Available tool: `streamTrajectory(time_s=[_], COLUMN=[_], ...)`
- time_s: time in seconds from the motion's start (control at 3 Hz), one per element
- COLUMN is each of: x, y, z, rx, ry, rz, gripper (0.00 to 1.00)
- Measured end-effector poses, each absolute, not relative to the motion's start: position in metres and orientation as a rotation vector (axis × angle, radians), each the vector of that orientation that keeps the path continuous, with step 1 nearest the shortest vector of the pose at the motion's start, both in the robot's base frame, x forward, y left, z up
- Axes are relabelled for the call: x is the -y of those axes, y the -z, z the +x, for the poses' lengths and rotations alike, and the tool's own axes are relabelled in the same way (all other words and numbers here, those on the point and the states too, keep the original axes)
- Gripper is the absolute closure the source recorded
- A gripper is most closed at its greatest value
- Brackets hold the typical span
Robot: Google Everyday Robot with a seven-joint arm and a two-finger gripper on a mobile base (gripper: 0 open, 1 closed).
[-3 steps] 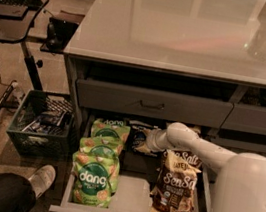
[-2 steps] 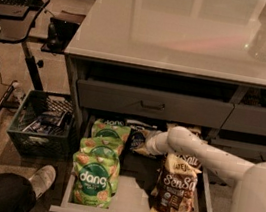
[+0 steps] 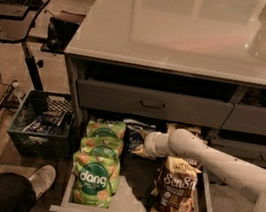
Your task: Pick blue chip bag from middle drawer and place on counter
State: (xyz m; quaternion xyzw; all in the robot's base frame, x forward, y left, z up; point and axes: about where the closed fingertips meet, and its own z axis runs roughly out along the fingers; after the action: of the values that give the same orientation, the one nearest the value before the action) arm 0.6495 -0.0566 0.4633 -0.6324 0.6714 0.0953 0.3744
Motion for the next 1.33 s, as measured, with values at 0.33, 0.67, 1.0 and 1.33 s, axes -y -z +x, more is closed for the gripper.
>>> streamTrajectory(time_s=[0.33,0.67,1.0,1.33], x=[0.049,0.052,0.063,0.075], y=[-0.487,-0.515,-0.533,-0.547], z=[0.644,0.62,0.59,0.565], rx=[-1.686,-1.669,-1.68,-1.677], ry=[-0.264,-0.302,-0.353,-0.438], rz=[-1.649,-1.7,-1.726,-1.716], gripper=[1.0,1.0,1.0,1.0])
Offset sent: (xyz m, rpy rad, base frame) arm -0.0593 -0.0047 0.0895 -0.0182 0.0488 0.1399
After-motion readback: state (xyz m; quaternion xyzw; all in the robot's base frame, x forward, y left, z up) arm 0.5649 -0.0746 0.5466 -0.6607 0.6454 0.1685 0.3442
